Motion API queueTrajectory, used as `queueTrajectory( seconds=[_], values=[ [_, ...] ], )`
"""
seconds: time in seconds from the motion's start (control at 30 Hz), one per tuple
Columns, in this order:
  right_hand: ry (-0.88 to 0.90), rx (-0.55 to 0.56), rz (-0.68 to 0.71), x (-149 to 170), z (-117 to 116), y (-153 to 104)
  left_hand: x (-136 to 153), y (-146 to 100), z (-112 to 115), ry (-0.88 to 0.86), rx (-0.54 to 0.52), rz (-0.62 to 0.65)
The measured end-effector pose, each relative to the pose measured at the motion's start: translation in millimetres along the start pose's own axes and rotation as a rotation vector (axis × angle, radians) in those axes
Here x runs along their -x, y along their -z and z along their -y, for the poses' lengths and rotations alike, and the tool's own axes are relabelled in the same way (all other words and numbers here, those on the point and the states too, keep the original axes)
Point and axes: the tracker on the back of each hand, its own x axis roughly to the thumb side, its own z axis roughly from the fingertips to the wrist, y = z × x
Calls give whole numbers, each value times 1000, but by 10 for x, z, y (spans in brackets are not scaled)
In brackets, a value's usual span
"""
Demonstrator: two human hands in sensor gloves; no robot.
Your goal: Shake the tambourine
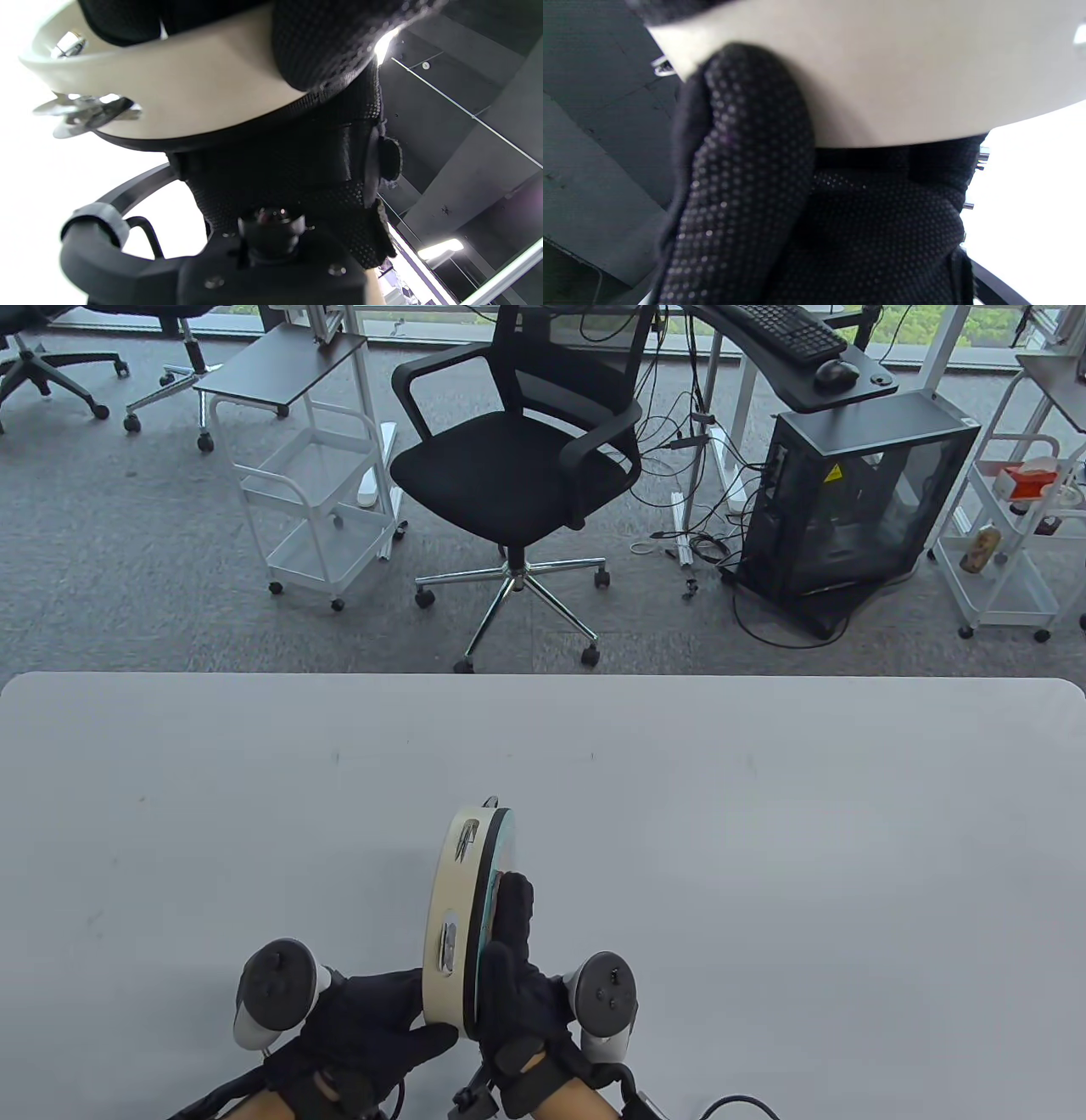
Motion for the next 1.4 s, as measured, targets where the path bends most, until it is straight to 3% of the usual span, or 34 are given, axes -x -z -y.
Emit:
queueTrajectory(
  seconds=[0.17,0.5,0.6,0.67,0.7,0.73,0.77,0.83,0.9,1.2,1.4],
  values=[
    [-22,37,1,7,72,30,65,-19,-88,-17,-38,-40],
    [-3,82,18,-33,163,25,156,-129,-400,-59,-251,-82],
    [-15,47,25,-30,93,35,137,-85,-328,-62,-186,-46],
    [-29,-76,27,-34,-106,42,41,28,-99,-21,48,39],
    [-47,-133,35,-33,-108,22,34,29,-68,-7,94,42],
    [-79,14,58,-71,-115,-24,-26,-13,-85,-3,3,69],
    [-36,34,113,-105,-87,-13,-51,1,-102,-1,-2,78],
    [-52,-58,107,-155,-126,-17,-83,2,-108,12,14,99],
    [-82,-17,127,-156,-116,-6,-97,-2,-102,6,2,97],
    [-54,-75,45,-64,-35,85,-13,29,-186,71,-12,16],
    [-232,-12,40,-81,209,126,147,-42,-618,325,-125,-132]
  ],
)
